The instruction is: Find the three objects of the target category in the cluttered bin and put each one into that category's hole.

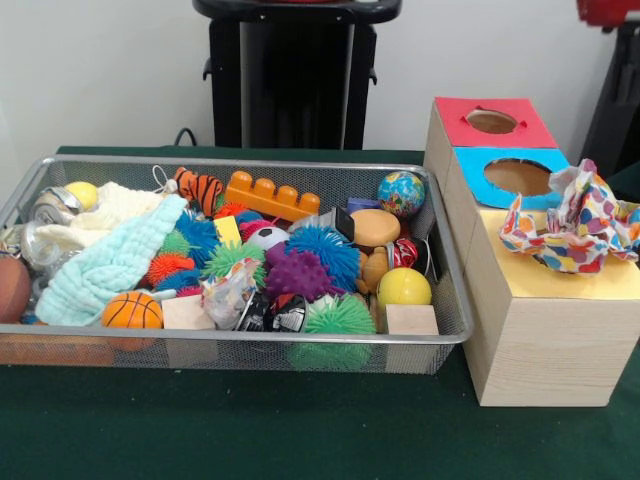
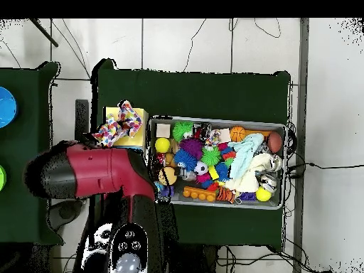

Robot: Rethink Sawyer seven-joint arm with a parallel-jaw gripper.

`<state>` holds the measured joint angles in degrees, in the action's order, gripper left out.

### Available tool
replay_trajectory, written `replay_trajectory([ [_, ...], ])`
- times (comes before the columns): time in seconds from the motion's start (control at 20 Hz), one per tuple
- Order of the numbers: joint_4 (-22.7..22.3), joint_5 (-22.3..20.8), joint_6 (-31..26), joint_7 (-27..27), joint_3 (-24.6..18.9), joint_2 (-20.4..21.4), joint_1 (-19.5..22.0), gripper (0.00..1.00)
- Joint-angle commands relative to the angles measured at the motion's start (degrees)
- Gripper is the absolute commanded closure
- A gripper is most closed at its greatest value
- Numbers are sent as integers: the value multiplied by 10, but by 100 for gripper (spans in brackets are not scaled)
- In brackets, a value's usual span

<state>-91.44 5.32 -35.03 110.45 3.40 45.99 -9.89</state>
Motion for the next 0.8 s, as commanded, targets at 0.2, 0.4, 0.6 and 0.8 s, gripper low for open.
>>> replay_trajectory([
  [0.2, -48, 7, 74, 80, -39, -75, 36, 100],
  [0.4, -40, 6, 68, 80, -33, -75, 31, 100],
  [0.6, -43, 5, 67, 81, -29, -71, 26, 100],
  [0.8, -47, 6, 72, 85, -30, -72, 24, 100],
])
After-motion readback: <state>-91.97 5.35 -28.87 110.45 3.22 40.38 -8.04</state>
